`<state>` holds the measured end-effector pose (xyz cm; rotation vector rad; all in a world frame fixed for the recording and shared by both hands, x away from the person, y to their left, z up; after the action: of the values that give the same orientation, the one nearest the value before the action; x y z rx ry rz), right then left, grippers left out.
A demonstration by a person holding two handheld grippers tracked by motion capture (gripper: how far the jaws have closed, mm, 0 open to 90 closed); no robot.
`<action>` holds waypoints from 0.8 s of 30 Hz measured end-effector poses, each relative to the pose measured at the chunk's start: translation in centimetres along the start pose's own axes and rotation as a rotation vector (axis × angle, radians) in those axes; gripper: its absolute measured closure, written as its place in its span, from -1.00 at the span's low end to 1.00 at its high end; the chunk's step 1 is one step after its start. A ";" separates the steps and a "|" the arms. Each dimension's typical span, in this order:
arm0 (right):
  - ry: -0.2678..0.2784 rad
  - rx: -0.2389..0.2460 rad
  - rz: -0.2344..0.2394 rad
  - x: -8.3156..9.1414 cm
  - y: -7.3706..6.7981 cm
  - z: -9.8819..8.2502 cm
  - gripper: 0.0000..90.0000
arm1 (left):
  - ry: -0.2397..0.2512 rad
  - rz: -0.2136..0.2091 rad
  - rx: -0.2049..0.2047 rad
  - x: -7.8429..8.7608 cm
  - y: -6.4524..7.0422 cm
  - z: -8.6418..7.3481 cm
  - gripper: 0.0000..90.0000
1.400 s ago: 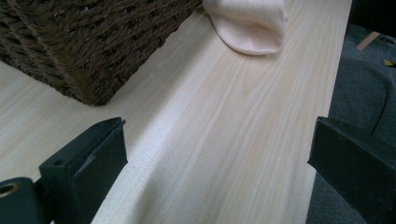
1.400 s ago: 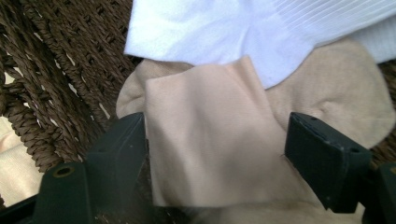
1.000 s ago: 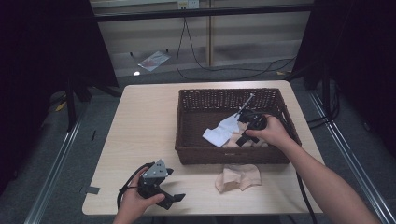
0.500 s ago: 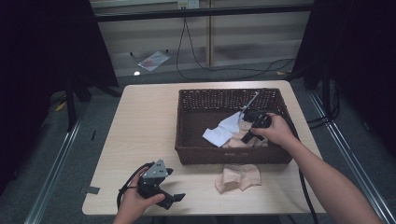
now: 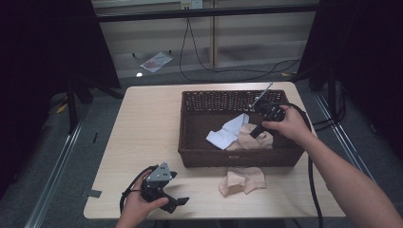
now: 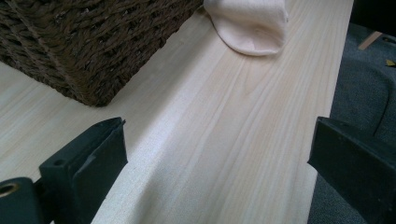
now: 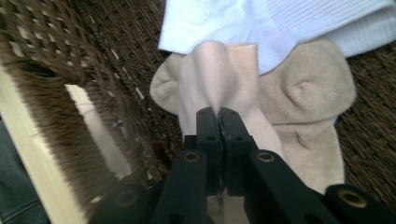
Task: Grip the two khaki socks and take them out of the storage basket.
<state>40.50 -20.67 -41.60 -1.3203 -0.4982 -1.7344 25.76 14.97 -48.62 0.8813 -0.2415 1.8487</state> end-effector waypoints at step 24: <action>0.074 0.039 0.004 6.7 -2.4 2.0 0.96 | 0.010 -0.001 -0.002 0.0 -0.1 0.0 -0.92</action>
<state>39.31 -20.60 -34.35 -1.2242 -0.4840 -1.7548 25.83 14.98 -48.64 0.8707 -0.2364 1.8510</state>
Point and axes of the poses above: each handheld gripper's, and its own axes: x roughly backward along the jaws, z roughly out of its top, y roughly to its right, the point moved 3 cm from there along -x, roughly forward along the jaws, and after that the axes turned 8 degrees about x, right-handed, at the moved point
